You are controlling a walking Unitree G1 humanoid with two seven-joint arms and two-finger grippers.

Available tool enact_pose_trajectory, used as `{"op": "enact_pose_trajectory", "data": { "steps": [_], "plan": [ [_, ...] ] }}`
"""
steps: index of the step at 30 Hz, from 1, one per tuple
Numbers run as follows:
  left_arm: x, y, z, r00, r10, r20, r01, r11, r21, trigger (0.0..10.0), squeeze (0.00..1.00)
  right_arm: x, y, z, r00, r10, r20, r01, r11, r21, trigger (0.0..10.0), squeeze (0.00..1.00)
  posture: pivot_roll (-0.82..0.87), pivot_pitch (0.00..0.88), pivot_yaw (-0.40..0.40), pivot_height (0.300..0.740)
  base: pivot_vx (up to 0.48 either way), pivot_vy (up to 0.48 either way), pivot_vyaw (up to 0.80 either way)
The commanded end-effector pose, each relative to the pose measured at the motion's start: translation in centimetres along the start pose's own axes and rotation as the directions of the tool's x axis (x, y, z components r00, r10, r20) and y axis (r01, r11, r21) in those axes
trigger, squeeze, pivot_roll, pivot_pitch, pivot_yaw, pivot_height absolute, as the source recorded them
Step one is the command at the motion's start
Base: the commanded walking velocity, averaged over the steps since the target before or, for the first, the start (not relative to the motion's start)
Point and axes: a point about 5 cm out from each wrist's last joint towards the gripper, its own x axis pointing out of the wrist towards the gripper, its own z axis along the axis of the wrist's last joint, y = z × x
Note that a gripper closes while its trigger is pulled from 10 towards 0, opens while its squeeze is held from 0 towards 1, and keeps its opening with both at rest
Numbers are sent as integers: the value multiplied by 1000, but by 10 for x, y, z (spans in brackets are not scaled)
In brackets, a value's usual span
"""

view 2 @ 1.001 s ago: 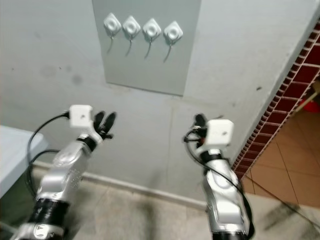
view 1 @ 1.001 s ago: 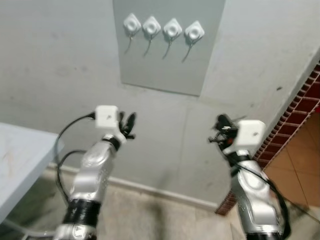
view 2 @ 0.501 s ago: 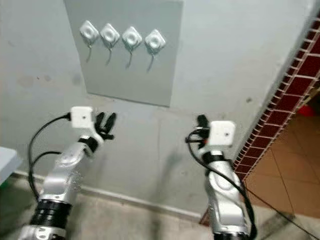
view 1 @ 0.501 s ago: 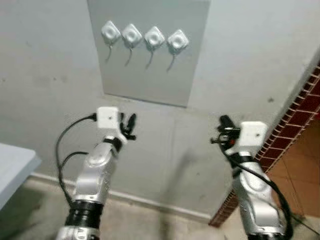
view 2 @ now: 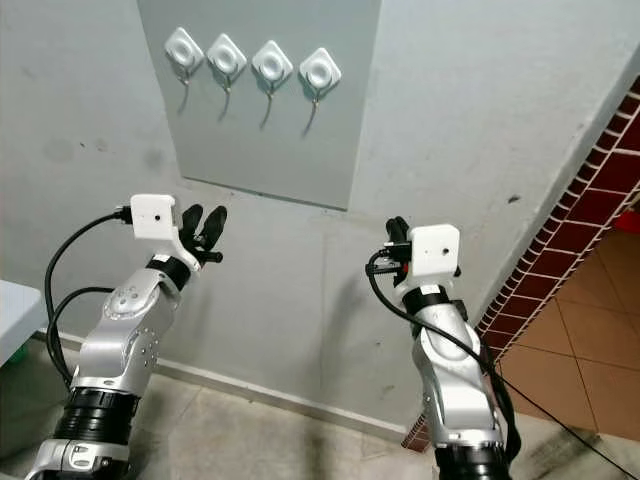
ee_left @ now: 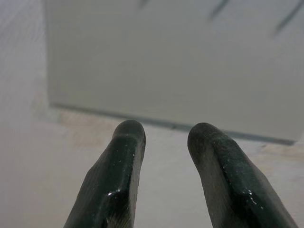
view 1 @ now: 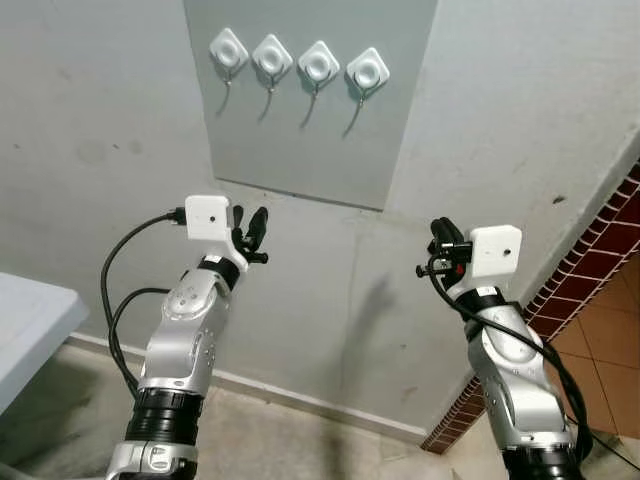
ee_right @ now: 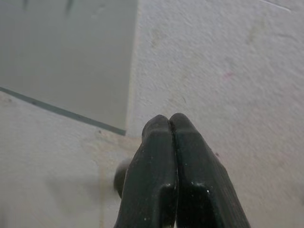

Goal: Hang keys on a hook

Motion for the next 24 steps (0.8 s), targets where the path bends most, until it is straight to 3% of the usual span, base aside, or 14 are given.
{"op": "enact_pose_trajectory", "data": {
  "steps": [1,10,24],
  "plan": [
    [5,-4,13,999,-41,28,40,999,26,10000,0,9,-1,9,999,34,26,-34,999,-8,10000,0,89,0,-19,740,0,0,0],
    [9,-14,25,994,-91,59,89,995,36,10000,0,46,9,40,980,167,105,-170,985,26,10000,0,98,0,-25,740,0,0,0],
    [9,-24,32,990,-122,73,118,991,64,10000,0,70,32,69,935,275,225,-309,941,135,10000,0,116,0,-34,740,0,0,0]
  ]
}}
